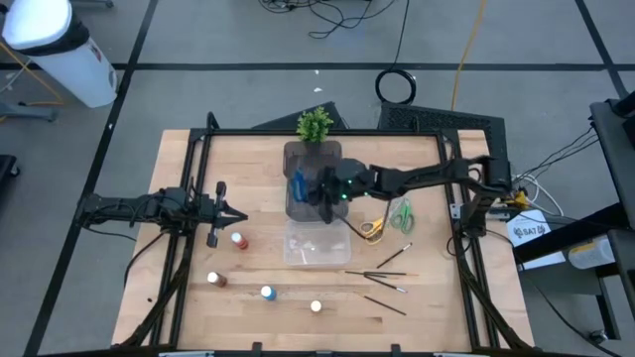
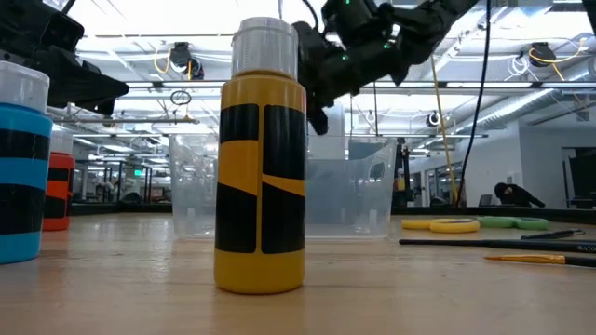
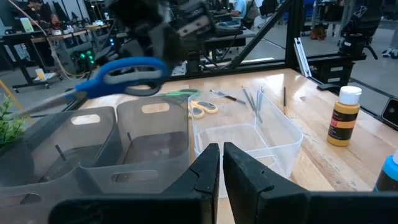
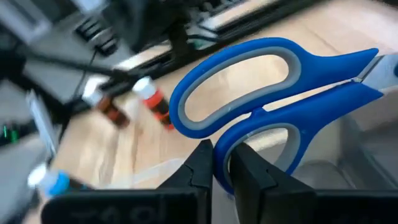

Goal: Pick & Place Paint Supplies
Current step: Put the blue scissors into the top black bin

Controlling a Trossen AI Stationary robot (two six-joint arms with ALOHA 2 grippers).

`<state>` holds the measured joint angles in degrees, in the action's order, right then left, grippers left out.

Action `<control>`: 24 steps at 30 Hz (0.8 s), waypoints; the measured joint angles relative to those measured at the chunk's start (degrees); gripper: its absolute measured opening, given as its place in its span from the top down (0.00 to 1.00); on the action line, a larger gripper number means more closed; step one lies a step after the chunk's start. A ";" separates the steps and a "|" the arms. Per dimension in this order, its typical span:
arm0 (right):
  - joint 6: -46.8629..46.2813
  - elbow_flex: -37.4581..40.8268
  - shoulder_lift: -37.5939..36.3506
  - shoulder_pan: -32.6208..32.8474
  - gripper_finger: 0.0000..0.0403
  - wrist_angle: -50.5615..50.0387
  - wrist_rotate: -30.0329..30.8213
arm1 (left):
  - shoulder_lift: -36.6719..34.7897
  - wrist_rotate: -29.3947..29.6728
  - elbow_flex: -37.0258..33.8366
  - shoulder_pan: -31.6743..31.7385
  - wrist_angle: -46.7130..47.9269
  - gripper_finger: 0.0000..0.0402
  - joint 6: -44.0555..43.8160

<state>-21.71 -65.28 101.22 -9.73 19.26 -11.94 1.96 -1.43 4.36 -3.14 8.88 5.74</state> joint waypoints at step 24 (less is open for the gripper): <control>-24.60 0.00 1.68 -3.08 0.94 -3.67 13.79 | 0.02 0.00 0.00 0.00 0.00 0.91 0.00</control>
<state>-46.31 -65.28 102.89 -12.81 15.59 1.84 1.98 -1.43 4.36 -3.14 8.88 5.74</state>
